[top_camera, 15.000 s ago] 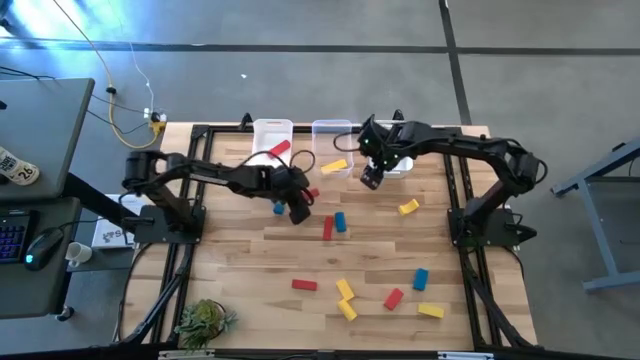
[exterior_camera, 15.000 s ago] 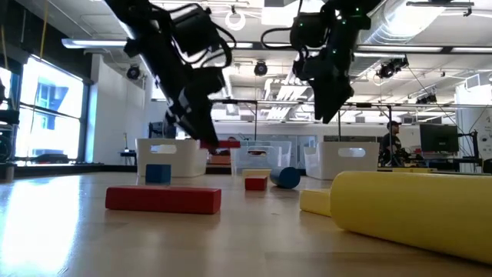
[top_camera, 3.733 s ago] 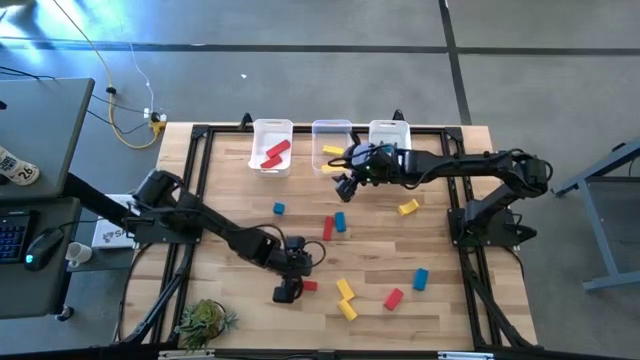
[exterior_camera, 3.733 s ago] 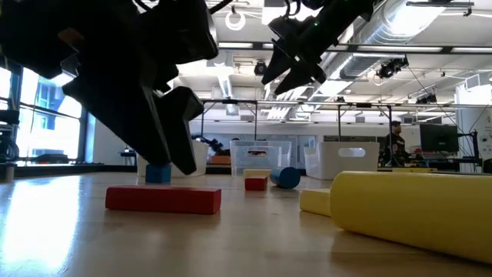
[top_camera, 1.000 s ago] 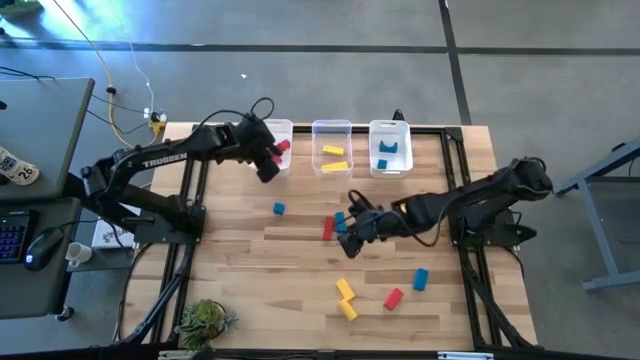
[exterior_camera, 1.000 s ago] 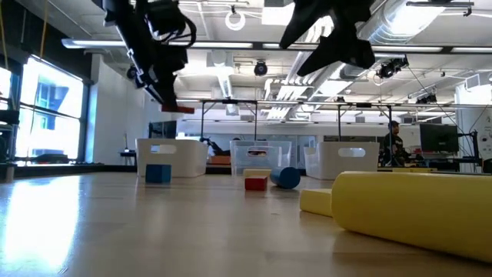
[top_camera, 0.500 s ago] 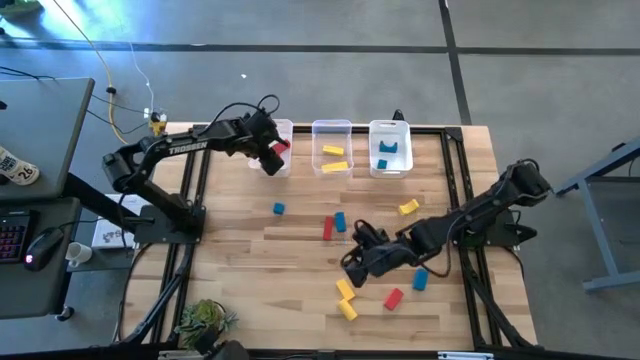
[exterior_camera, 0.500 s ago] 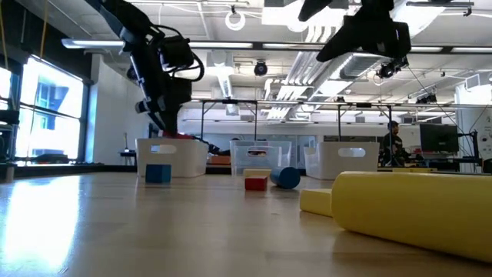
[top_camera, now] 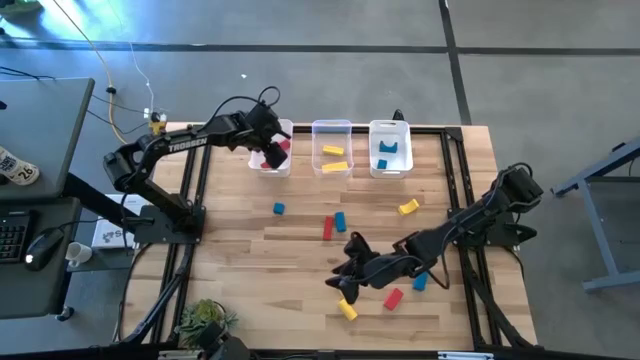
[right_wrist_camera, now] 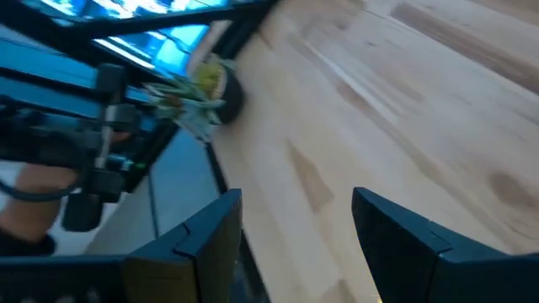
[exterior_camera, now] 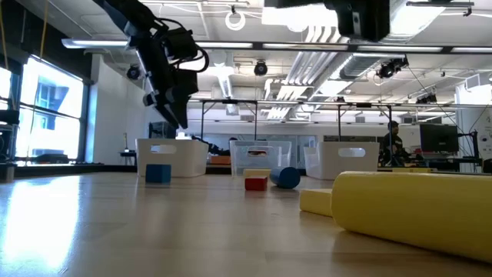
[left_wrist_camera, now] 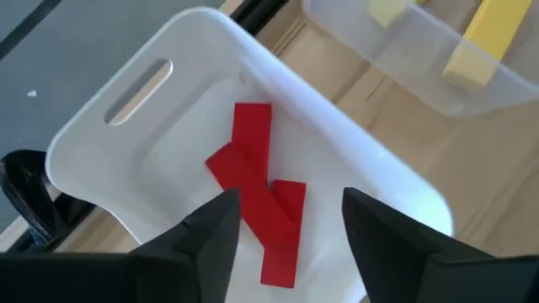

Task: Sort & place blocks by color
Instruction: Put the yellow block into the transparent bin

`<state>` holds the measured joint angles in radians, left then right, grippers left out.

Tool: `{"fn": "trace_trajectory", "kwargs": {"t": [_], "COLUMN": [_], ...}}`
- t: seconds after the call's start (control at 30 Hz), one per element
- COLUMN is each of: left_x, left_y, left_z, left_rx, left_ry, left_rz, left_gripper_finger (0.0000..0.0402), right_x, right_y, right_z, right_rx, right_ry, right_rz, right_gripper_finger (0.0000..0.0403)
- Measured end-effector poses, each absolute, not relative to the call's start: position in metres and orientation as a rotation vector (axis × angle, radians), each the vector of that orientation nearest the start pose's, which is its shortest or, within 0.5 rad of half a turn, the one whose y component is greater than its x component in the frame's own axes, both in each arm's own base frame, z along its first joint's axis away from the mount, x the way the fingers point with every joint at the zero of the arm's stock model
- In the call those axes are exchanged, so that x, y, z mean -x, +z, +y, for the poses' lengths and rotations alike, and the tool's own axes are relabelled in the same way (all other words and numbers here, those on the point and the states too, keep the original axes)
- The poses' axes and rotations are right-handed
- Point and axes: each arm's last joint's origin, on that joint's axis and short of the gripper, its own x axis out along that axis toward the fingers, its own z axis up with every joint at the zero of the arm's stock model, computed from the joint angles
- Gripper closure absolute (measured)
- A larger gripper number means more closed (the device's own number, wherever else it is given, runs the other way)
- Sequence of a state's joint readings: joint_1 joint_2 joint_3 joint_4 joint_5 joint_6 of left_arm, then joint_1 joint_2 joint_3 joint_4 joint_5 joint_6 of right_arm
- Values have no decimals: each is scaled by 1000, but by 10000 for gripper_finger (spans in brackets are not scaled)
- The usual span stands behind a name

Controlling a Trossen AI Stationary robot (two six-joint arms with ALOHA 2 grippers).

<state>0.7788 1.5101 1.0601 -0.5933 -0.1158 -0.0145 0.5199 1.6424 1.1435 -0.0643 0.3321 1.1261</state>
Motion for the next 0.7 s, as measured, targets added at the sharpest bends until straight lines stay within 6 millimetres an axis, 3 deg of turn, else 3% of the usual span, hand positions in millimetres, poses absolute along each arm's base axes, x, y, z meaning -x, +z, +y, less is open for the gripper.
{"fn": "trace_trajectory", "kwargs": {"t": [0.4,0.7], "left_x": [-212,-210], "left_y": [267,270], "left_z": [212,211], "left_rx": [363,370], "left_ry": [768,764], "left_rz": [1071,1091], "left_gripper_finger": [188,188], "right_x": [-317,-313], "right_y": [259,265], "right_z": [186,195], "right_rx": [-892,-911], "right_ry": [-66,-64], "right_rz": [474,483], "right_gripper_finger": [192,192]}}
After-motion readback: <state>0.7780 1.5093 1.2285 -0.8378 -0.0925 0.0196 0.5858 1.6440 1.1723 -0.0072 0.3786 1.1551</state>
